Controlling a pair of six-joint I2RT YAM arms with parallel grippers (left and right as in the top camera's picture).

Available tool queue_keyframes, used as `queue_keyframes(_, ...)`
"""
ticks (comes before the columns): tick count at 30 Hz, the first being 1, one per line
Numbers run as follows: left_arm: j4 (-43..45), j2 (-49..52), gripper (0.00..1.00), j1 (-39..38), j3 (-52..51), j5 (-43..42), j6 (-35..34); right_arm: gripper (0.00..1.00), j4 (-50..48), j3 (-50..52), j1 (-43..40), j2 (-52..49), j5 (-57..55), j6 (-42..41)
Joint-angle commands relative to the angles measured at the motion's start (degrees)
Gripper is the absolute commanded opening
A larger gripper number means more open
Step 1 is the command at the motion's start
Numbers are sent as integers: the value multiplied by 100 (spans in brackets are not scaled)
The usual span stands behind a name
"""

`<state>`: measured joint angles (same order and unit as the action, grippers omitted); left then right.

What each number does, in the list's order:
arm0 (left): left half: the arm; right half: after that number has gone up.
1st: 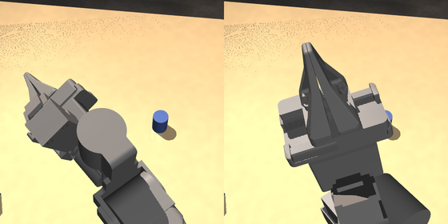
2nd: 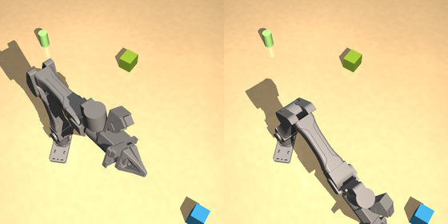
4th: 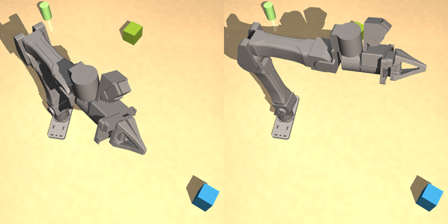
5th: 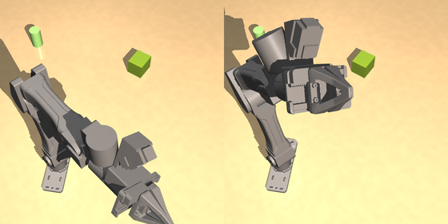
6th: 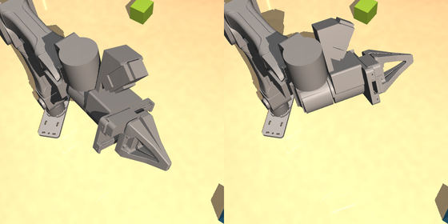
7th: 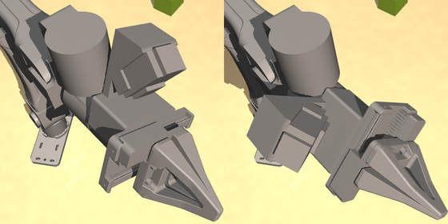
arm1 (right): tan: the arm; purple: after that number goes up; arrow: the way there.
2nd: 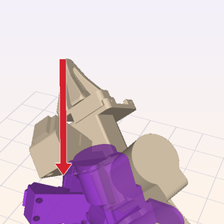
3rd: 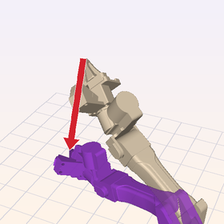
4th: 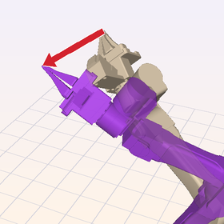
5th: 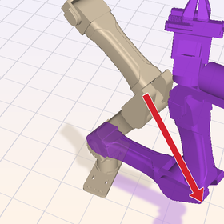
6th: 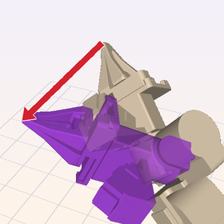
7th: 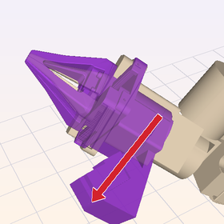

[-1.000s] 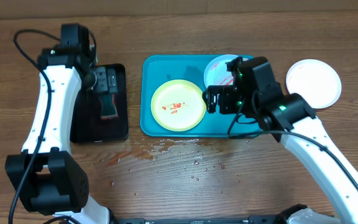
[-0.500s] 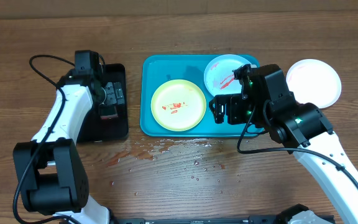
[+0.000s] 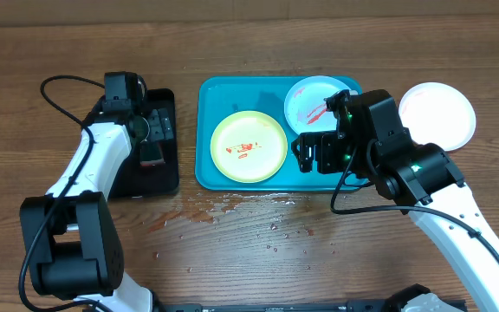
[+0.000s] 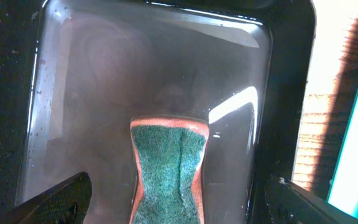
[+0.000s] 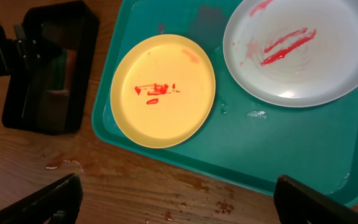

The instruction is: Clean dirty plates on tray and stack at the side

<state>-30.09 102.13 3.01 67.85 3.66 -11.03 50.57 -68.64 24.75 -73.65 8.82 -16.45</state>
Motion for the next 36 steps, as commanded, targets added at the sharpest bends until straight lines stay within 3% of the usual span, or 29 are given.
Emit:
queue_keyframes(1,39,157,89,-35,-33,-70,-37,100,-26,-120,-17,116,26,39)
queue_keyframes(9,103,531,85,-37,-31,-138,-81,100,-26,-120,-17,116,26,39)
queue_keyframes(20,334,564,71,-39,-33,-199,-81,100,-22,-120,-17,116,24,39)
queue_keyframes(33,457,914,67,-37,-31,-157,-81,100,-24,-120,-17,116,24,42)
queue_keyframes(36,485,970,59,-37,-33,-162,-83,100,-22,-120,-17,116,24,39)
